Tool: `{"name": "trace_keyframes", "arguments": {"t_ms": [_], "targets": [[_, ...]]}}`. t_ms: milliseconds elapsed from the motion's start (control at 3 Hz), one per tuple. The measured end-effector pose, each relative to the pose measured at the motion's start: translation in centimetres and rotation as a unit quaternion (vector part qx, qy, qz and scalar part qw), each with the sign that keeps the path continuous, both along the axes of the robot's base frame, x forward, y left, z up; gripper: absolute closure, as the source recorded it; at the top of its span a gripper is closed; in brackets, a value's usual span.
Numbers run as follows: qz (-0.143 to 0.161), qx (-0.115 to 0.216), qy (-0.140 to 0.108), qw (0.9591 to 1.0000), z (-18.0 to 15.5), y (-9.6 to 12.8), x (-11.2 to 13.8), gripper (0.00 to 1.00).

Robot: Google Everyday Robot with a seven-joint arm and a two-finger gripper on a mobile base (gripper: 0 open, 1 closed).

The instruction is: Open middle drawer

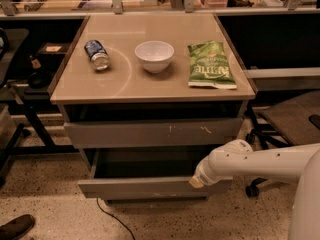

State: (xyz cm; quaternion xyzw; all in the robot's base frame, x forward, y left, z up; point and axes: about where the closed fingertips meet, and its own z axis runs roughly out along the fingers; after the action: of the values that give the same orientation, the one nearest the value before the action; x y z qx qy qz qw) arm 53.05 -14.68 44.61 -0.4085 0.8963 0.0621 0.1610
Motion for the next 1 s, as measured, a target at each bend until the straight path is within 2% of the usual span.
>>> {"name": "trace_keyframes", "arguments": {"t_ms": [1000], "targets": [[-0.010, -0.006, 0.006, 0.9999, 0.80, -0.86, -0.77, 1.00]]}}
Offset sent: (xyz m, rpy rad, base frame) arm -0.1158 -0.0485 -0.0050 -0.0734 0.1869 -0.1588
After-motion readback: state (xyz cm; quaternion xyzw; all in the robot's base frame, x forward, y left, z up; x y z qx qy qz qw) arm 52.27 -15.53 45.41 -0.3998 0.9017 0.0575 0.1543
